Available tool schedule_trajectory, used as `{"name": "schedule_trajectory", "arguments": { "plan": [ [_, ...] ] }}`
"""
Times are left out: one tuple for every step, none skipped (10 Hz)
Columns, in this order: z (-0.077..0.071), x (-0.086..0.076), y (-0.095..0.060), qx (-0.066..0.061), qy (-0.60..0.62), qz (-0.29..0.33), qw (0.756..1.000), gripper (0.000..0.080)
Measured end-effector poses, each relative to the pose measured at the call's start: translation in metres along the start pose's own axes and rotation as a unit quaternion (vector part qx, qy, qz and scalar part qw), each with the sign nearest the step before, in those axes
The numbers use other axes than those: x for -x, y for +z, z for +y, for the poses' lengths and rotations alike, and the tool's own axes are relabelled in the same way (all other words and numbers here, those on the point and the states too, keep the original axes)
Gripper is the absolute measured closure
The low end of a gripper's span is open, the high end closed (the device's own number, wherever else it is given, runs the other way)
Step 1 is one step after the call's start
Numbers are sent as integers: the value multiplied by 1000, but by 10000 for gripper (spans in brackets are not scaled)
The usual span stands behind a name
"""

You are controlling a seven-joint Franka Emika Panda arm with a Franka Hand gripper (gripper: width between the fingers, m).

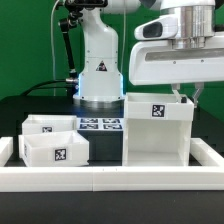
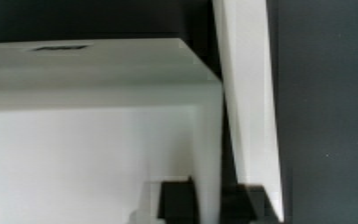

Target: Assemble drawer

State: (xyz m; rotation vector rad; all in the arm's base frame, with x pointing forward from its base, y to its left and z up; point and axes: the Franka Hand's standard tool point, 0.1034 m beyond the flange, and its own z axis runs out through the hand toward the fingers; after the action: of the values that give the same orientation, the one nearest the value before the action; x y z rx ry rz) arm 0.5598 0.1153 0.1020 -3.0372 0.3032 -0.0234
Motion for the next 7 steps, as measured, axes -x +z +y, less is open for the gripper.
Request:
{"name": "schedule_trajectory", "arguments": {
  "plan": [
    [-1, 0, 0, -2, 34, -1, 999, 761],
    [-1, 1, 0, -3, 69, -1, 998, 761],
    [-1, 1, 1, -3, 117, -2, 993, 761],
    [1, 0, 1, -7, 164, -4, 986, 761],
    [3, -1, 1, -7, 209, -4, 978, 761],
    [5, -3, 1, -7, 248, -3, 969, 761],
    [6, -6, 1, -11, 275, 0, 961, 761]
  ]
}}
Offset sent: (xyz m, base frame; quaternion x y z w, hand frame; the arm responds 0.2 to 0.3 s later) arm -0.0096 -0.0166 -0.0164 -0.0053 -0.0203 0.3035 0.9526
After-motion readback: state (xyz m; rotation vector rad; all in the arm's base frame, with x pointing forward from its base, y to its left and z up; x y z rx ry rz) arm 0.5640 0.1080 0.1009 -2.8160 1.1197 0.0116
